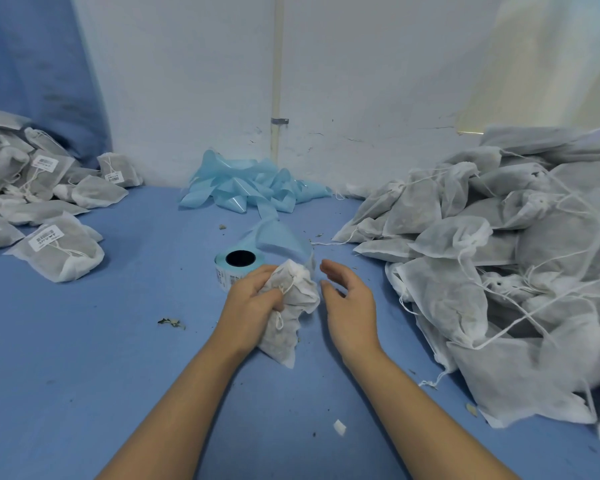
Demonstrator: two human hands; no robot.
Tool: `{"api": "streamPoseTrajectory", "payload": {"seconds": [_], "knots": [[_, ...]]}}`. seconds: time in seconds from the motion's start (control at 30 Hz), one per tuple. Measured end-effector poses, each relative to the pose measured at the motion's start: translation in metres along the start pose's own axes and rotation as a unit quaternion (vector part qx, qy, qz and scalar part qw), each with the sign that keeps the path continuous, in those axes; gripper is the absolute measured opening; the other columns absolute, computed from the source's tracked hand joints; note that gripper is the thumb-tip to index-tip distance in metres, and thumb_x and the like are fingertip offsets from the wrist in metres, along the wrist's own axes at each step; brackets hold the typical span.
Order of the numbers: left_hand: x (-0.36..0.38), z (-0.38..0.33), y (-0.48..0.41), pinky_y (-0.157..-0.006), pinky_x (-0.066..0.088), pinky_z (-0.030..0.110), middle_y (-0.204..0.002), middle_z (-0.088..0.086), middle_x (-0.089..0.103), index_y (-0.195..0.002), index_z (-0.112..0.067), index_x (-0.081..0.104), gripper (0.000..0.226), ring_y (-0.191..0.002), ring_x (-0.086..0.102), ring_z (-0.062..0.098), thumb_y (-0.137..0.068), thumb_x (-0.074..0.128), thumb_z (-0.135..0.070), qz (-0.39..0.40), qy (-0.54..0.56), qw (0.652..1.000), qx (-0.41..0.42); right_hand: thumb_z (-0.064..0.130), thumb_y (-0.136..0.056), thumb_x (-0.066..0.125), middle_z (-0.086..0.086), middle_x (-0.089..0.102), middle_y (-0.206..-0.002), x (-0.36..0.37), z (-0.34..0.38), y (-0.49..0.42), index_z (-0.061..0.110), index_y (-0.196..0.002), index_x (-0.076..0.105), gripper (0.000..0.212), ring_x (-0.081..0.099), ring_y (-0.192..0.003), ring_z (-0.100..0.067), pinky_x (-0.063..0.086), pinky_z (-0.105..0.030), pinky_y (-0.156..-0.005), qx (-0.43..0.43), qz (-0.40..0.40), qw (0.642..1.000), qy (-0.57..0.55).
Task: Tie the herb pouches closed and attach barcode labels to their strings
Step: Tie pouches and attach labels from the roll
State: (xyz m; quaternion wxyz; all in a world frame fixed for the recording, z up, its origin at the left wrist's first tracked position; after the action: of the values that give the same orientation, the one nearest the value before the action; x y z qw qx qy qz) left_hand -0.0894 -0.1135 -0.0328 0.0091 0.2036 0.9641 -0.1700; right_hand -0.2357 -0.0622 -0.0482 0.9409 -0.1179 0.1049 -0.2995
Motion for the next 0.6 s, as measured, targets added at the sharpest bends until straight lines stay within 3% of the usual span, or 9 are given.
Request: {"api": "streamPoseTrajectory", "payload": {"seconds": [0.13, 0.27, 0.4, 0.5, 0.6], "knots": [[0.001, 0.001, -0.001, -0.065, 0.042, 0.024, -0.07, -0.005, 0.059, -0.076, -0.001, 0.064, 0.028, -0.069, 0.051, 0.012, -0.055, 0.048, -0.009, 0.002, 0.02, 1.0, -0.01, 0.005, -0.095, 0.049, 0.015, 0.052, -0.126, -0.004, -0.005, -0.005, 0.021, -0.134, 0.053, 0.042, 0.047, -0.111, 0.003, 0.035, 0.0, -0.084, 0.006, 0.012, 1.0, 0.02], [0.0, 0.001, -0.001, -0.052, 0.037, 0.015, -0.058, -0.008, 0.05, -0.054, -0.018, 0.058, 0.015, -0.058, 0.043, 0.007, -0.053, 0.047, -0.007, 0.002, 0.033, 0.999, -0.022, 0.01, -0.093, 0.058, 0.017, 0.059, -0.116, 0.004, -0.004, -0.004, 0.021, -0.126, 0.059, 0.035, 0.053, -0.111, 0.001, 0.038, 0.003, -0.082, 0.001, 0.037, 0.999, 0.023], [0.0, 0.004, -0.001, -0.05, 0.036, 0.015, -0.057, -0.004, 0.048, -0.063, 0.004, 0.051, 0.016, -0.056, 0.042, 0.008, -0.051, 0.048, -0.007, -0.002, 0.031, 0.999, -0.024, 0.016, -0.091, 0.063, 0.014, 0.064, -0.109, 0.007, -0.005, -0.003, 0.02, -0.118, 0.064, 0.027, 0.059, -0.105, -0.002, 0.044, -0.009, -0.083, 0.012, 0.046, 0.999, 0.008], [0.0, 0.005, -0.002, -0.049, 0.036, 0.015, -0.06, 0.001, 0.047, -0.065, 0.009, 0.05, 0.021, -0.056, 0.041, 0.009, -0.052, 0.047, -0.007, -0.003, 0.023, 1.0, -0.021, 0.017, -0.091, 0.063, 0.02, 0.065, -0.096, 0.007, 0.0, -0.002, 0.031, -0.096, 0.065, 0.015, 0.061, -0.09, 0.008, 0.046, -0.006, -0.074, 0.006, 0.046, 0.999, -0.016], [0.0, 0.004, -0.002, -0.052, 0.036, 0.016, -0.065, 0.006, 0.047, -0.071, 0.014, 0.051, 0.029, -0.061, 0.042, 0.012, -0.052, 0.047, -0.008, -0.005, 0.02, 1.0, -0.023, 0.014, -0.091, 0.062, 0.016, 0.068, -0.092, 0.007, 0.002, -0.001, 0.028, -0.094, 0.066, 0.015, 0.061, -0.081, 0.013, 0.045, -0.006, -0.07, 0.001, 0.048, 0.998, -0.032]]}}
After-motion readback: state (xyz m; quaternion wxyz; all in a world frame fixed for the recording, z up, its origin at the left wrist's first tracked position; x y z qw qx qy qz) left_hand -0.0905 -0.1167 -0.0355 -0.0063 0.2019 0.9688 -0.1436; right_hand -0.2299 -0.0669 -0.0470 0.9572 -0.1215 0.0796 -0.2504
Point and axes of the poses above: each hand's wrist, its own y-axis away from the middle knuckle, its own x-axis out of the palm, z = x × y, the point moved 8 cm from there along -y, towards the middle knuckle
